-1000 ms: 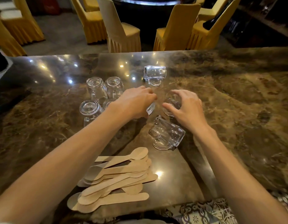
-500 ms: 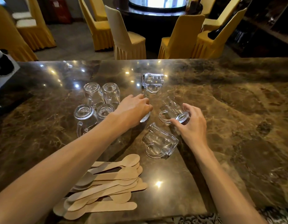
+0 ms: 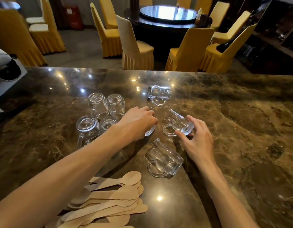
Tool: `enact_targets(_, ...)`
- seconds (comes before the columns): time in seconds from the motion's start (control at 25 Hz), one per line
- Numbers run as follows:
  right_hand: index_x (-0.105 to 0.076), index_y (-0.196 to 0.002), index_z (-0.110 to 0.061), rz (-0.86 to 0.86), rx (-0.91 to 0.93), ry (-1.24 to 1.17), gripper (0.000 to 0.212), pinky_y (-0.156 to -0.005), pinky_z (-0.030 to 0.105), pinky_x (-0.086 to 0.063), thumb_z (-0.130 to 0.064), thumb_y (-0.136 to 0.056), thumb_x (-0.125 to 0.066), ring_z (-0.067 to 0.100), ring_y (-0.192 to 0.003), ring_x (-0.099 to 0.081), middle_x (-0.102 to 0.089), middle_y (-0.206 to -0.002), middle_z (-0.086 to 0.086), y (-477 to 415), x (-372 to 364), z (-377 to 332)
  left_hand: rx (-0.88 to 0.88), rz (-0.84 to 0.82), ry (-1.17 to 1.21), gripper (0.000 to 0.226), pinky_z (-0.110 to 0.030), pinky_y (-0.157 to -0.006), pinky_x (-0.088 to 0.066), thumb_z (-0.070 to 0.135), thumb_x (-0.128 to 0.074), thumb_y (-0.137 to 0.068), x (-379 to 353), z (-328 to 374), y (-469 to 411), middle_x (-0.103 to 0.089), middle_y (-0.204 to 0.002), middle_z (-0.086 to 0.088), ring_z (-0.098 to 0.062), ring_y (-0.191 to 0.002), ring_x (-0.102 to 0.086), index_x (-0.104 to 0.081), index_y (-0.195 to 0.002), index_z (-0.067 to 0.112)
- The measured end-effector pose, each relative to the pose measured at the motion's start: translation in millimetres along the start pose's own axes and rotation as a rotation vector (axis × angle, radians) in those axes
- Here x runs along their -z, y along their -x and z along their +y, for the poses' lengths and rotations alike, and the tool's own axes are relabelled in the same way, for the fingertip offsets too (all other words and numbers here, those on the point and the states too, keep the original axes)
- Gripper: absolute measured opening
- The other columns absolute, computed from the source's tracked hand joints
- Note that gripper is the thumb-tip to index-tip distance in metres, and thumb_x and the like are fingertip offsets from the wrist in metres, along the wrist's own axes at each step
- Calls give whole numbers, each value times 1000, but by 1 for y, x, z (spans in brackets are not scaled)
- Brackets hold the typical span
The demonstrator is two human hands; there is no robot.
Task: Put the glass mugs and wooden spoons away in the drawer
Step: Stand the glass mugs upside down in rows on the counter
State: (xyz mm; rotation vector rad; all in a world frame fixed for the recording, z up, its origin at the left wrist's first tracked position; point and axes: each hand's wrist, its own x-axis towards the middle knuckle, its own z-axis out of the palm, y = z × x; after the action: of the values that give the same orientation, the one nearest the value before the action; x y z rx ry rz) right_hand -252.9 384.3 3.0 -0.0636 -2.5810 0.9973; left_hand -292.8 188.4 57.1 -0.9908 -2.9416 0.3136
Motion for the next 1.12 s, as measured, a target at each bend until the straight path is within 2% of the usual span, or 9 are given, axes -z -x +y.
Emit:
enact_targets(0.16, -53, -128, -16, -48, 93, 28, 57, -92, 18, -33, -27, -76, -76, 11, -112, -53, -58, -125, -1, -18, 4, -12, 33, 50, 79, 60, -37, -87, -51, 28, -69, -80, 3, -8, 3, -52, -130, -1, -21, -116, -47, -44, -134, 23)
enact_targets(0.32, -50, -129, -18, -118, 128, 69, 59, -98, 31, -39, -27, -77, -75, 20, -114, -53, -58, -125, 1, -37, 5, -24, 98, 94, 272, 62, -37, -90, -50, 35, -70, -78, 11, -19, 7, -51, -130, 2, -18, -116, -48, -43, -133, 25)
enact_targets(0.4, -46, -131, -18, -155, 148, 90, 61, -99, 34, -38, -28, -78, -74, 21, -116, -51, -58, -125, 2, -44, 5, -30, 148, 119, 381, 62, -36, -92, -48, 42, -69, -78, 15, -26, 7, -55, -128, 1, -19, -113, -54, -44, -132, 23)
enact_targets(0.52, -42, -135, -17, -195, 177, 100, 65, -101, 36, -37, -28, -79, -73, 23, -120, -47, -56, -129, 4, -52, 4, -41, 211, 100, 423, 69, -33, -90, -45, 51, -64, -78, 16, -36, 6, -58, -127, -3, -21, -111, -57, -42, -133, 18)
enact_targets(0.68, -37, -139, -18, -262, 202, 123, 71, -102, 39, -38, -30, -79, -73, 24, -122, -48, -56, -131, 5, -60, 3, -52, 230, 57, 489, 68, -26, -82, -41, 51, -63, -79, 14, -44, 7, -58, -128, -4, -20, -106, -59, -42, -134, 18)
enact_targets(0.76, -34, -141, -18, -296, 216, 147, 76, -101, 39, -40, -31, -77, -74, 23, -118, -52, -59, -127, 5, -64, 4, -58, 240, 39, 490, 67, -27, -83, -42, 50, -63, -80, 14, -48, 7, -58, -128, -3, -21, -107, -59, -41, -135, 20)
enact_targets(0.84, -34, -141, -18, -333, 233, 167, 77, -98, 39, -41, -31, -76, -75, 23, -114, -55, -62, -123, 5, -68, 4, -62, 243, 26, 473, 65, -32, -85, -44, 51, -62, -80, 15, -52, 7, -61, -122, -1, -17, -97, -59, -41, -135, 22)
enact_targets(0.92, -33, -142, -20, -379, 233, 183, 80, -98, 38, -42, -34, -75, -75, 24, -119, -53, -59, -129, 5, -72, 2, -65, 237, 6, 473, 63, -34, -85, -45, 52, -60, -81, 16, -56, 6, -62, -117, 1, -12, -88, -54, -41, -135, 24)
enact_targets(1.12, -30, -144, -20, -448, 228, 183, 83, -95, 36, -44, -36, -76, -74, 25, -119, -53, -57, -130, 6, -76, -4, -69, 215, -18, 412, 60, -33, -99, -31, 49, -57, -84, 16, -65, 5, -60, -123, 1, -18, -114, -53, -40, -136, 24)
